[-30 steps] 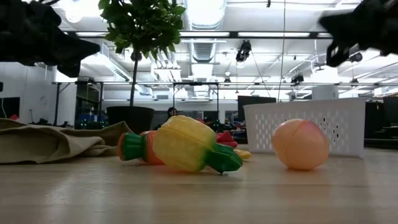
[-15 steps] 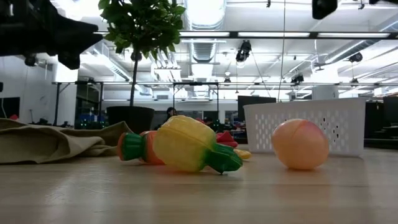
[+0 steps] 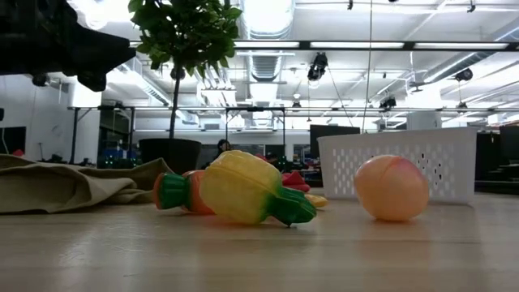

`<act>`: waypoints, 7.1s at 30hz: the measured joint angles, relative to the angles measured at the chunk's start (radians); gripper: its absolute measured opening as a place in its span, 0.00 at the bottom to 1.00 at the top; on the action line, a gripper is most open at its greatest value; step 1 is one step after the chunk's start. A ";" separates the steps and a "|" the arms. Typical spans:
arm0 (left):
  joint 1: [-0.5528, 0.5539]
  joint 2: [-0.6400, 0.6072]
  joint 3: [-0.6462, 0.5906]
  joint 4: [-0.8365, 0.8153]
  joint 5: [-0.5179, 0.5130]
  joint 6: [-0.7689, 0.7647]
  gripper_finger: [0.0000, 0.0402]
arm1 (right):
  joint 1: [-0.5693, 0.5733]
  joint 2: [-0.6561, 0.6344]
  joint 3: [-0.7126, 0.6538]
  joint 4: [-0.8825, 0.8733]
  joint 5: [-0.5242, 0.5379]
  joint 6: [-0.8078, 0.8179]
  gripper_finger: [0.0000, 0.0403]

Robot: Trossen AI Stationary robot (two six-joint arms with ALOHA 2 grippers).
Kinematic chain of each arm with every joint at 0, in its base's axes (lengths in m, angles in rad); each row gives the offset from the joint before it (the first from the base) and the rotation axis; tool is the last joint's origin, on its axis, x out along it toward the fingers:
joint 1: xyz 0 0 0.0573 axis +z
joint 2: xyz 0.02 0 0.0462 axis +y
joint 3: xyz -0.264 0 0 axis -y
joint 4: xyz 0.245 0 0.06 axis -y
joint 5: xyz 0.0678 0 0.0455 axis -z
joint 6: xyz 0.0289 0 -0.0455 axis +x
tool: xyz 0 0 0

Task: Pick and placing Produce into tupperware
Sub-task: Put the pink peach into the white bin, then put the yellow corn into the white bin

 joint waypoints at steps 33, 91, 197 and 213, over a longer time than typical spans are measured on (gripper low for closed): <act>0.000 0.056 0.000 0.021 0.027 -0.008 0.30 | 0.128 0.759 0.402 -0.427 0.015 -0.004 0.82; 0.000 0.059 0.000 0.021 0.027 -0.007 0.30 | 0.101 0.857 0.272 -0.265 0.023 -0.039 0.59; 0.000 0.078 0.000 0.038 0.033 0.001 0.30 | -0.379 0.091 -0.251 -0.476 0.019 0.119 0.63; 0.000 0.079 0.000 0.039 0.029 0.000 0.30 | -0.378 0.091 -0.230 -0.453 0.019 0.150 0.66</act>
